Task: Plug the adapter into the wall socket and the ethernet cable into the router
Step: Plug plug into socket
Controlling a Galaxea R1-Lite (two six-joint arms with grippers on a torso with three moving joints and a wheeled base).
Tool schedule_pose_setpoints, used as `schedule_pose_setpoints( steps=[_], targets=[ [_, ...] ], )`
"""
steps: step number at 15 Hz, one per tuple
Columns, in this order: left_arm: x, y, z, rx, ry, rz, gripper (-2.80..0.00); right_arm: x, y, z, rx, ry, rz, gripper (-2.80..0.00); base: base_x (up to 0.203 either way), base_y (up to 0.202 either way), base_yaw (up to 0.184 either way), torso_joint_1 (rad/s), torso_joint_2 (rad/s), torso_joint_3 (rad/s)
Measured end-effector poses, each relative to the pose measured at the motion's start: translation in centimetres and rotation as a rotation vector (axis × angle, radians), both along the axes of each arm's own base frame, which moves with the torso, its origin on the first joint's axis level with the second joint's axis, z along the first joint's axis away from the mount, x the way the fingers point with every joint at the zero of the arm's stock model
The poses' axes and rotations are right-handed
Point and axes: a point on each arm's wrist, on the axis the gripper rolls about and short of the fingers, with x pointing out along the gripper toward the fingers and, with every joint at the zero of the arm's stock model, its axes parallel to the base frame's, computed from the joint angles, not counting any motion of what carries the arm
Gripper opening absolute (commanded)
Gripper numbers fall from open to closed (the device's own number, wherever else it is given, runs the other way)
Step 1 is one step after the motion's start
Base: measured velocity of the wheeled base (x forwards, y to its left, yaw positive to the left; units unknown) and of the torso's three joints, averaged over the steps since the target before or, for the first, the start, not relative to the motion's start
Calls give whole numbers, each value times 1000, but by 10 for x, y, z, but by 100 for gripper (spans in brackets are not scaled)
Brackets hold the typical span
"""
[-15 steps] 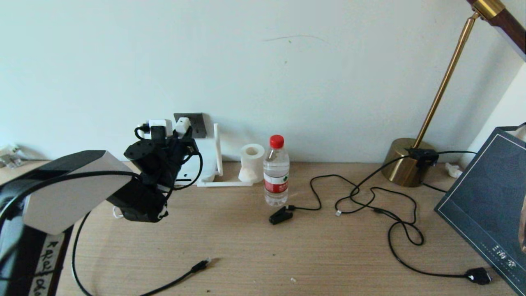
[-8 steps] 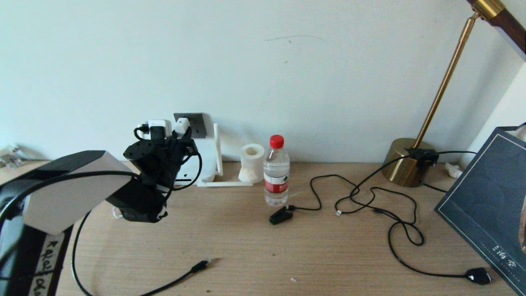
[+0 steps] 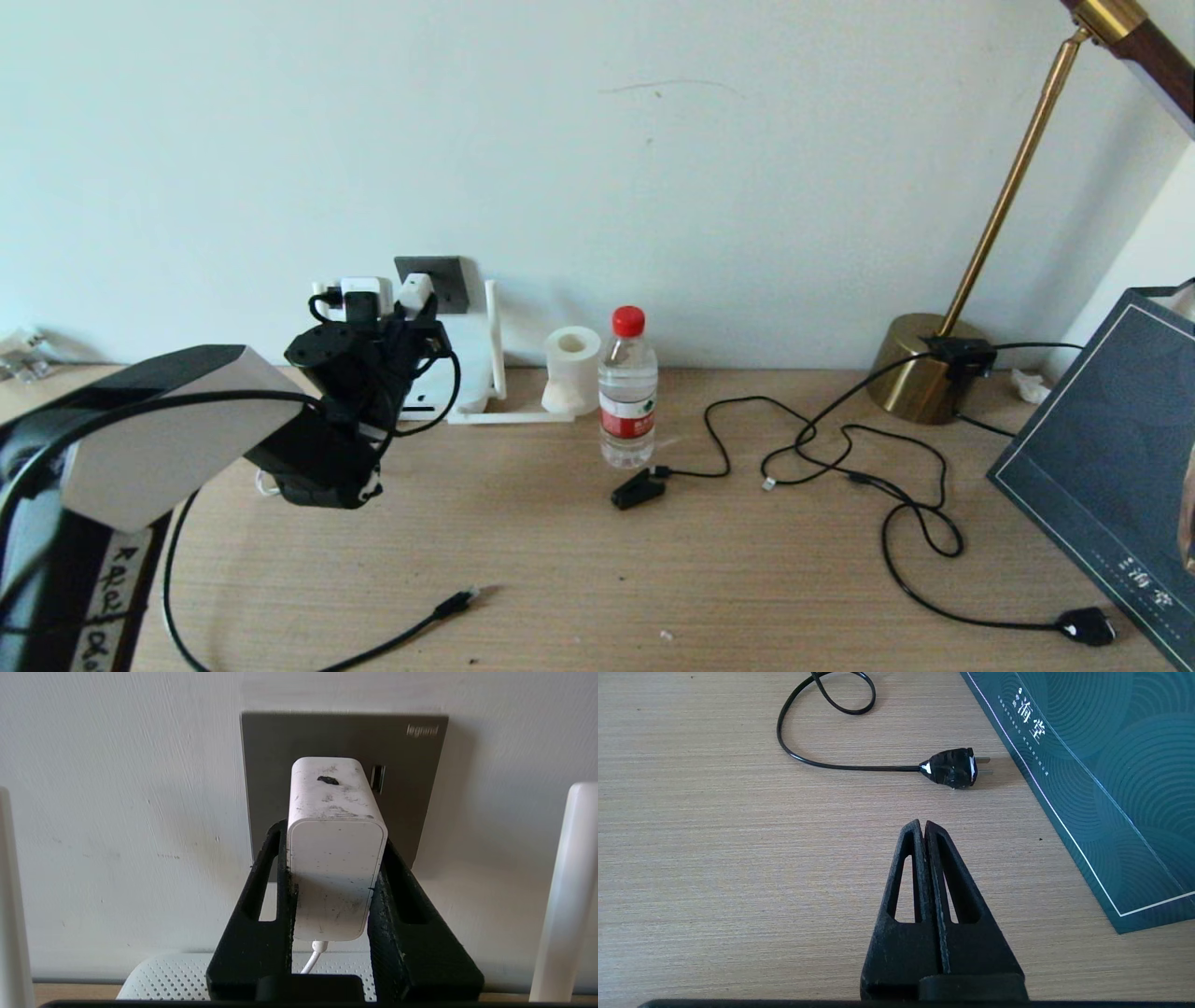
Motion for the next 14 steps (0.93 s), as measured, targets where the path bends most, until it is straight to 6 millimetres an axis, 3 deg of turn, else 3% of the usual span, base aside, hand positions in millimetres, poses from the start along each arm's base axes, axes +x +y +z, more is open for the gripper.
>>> schedule_pose_setpoints(
  steps=[14],
  targets=[
    [1, 2, -2, -2, 2, 13, -280, 0, 0, 0, 0, 0, 0, -280, 0, 0, 0, 0, 0, 0]
  ],
)
